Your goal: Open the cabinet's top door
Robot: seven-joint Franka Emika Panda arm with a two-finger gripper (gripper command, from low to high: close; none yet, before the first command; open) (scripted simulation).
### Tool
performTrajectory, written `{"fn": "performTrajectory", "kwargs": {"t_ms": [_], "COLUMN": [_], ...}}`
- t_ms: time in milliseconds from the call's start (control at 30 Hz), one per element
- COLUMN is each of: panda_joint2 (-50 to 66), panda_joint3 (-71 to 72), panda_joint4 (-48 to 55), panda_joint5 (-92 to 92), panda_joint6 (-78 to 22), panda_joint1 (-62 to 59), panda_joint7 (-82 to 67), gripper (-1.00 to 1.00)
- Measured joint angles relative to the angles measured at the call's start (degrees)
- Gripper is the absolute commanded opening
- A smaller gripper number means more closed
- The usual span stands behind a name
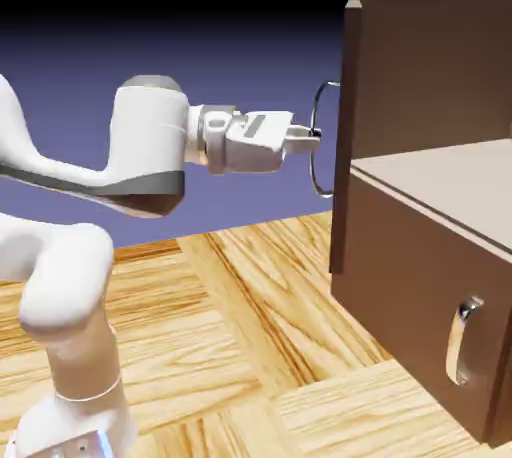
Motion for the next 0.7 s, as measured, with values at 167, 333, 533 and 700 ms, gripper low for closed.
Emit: {"fn": "performTrajectory", "kwargs": {"t_ms": [167,333,533,700], "panda_joint2": [-5.9,-10.3,-15.5,-21.7], "panda_joint3": [4.7,6.9,10.7,12.8], "panda_joint4": [-3.8,-7.1,-10.9,-13.6], "panda_joint5": [12.6,24.9,40.2,49.0], "panda_joint6": [2.3,3.9,4.3,-8.1], "panda_joint1": [-5.8,-9.0,-11.5,-2.0], "panda_joint7": [-8.4,-18.6,-30.0,-37.3], "gripper": [-1.00,-1.00,-1.00,-1.00]}}
